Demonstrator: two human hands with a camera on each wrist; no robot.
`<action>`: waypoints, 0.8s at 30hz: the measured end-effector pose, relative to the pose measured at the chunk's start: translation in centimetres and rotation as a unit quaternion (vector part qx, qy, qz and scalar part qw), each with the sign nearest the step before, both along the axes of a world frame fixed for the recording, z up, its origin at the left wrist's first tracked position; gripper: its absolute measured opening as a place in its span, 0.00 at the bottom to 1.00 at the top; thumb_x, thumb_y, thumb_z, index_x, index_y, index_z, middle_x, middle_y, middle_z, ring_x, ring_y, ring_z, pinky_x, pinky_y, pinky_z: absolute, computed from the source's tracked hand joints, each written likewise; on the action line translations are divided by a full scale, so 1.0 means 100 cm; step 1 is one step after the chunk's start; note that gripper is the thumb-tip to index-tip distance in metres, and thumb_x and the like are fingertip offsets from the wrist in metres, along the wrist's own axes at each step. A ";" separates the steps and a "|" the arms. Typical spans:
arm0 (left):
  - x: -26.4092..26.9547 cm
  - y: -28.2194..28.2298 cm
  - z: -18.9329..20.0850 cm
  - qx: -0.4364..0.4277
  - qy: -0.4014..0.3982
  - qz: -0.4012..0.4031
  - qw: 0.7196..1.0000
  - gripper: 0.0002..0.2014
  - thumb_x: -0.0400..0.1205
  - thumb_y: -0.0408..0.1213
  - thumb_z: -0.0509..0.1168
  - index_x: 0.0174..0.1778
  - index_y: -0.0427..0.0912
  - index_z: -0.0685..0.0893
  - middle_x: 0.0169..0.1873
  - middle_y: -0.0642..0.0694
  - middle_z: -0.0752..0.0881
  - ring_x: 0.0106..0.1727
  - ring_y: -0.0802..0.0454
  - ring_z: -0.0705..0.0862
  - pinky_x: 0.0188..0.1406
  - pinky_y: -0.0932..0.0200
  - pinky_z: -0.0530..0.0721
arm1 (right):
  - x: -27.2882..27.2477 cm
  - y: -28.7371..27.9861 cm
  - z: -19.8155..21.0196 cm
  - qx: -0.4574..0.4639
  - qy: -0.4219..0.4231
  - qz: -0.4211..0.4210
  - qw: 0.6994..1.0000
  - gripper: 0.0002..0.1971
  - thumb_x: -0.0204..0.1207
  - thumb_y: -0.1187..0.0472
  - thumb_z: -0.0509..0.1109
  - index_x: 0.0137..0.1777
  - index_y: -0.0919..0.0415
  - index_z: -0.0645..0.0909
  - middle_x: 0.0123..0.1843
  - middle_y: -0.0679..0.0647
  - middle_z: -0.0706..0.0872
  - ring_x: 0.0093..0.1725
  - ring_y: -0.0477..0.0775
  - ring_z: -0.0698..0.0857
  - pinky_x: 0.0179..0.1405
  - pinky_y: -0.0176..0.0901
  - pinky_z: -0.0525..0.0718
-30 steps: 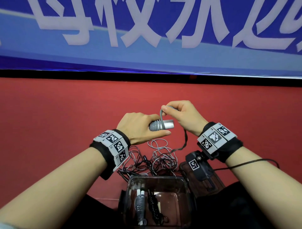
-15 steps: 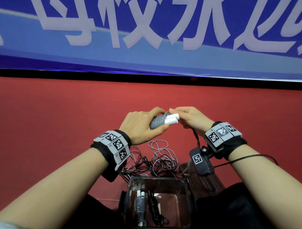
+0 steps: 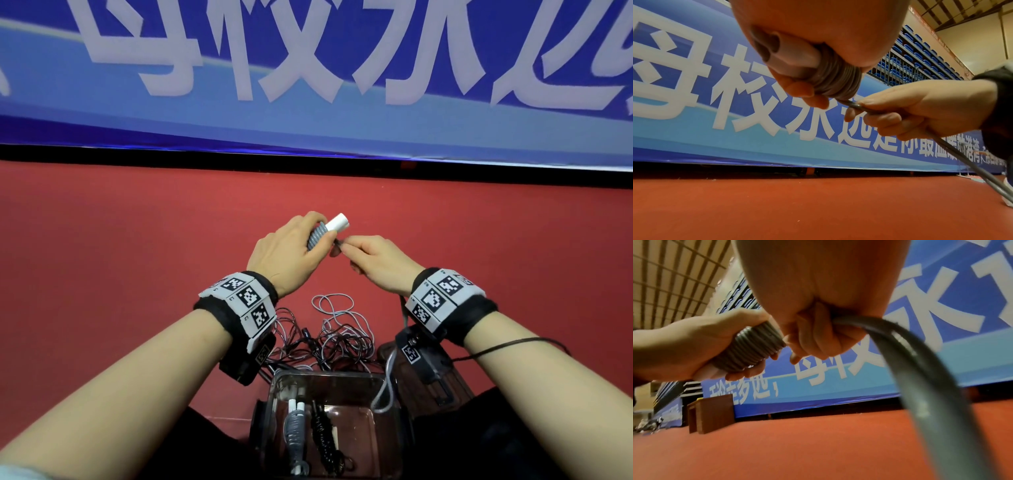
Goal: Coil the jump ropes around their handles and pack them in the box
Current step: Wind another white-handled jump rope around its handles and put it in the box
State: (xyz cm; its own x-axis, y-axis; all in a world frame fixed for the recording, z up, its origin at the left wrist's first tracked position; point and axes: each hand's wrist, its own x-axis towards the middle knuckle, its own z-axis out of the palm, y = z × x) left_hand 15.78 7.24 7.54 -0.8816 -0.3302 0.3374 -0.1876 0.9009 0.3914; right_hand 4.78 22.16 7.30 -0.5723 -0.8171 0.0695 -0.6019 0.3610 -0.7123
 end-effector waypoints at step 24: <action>0.004 -0.005 -0.004 -0.141 -0.182 -0.035 0.973 0.23 0.87 0.60 0.43 0.64 0.55 0.77 0.37 0.53 0.71 0.38 0.45 0.77 0.39 0.52 0.73 | 0.022 -0.002 0.022 -0.100 0.066 0.015 0.993 0.14 0.84 0.52 0.65 0.43 0.59 0.87 0.28 0.44 0.80 0.28 0.39 0.74 0.32 0.32 0.70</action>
State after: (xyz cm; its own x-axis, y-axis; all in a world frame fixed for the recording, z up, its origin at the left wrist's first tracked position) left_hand 16.18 6.72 7.16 -0.9763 -0.2053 0.0678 -0.2025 0.9782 0.0463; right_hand 6.94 21.92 9.52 -0.5236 -0.7952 0.3058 -0.7032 0.2007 -0.6821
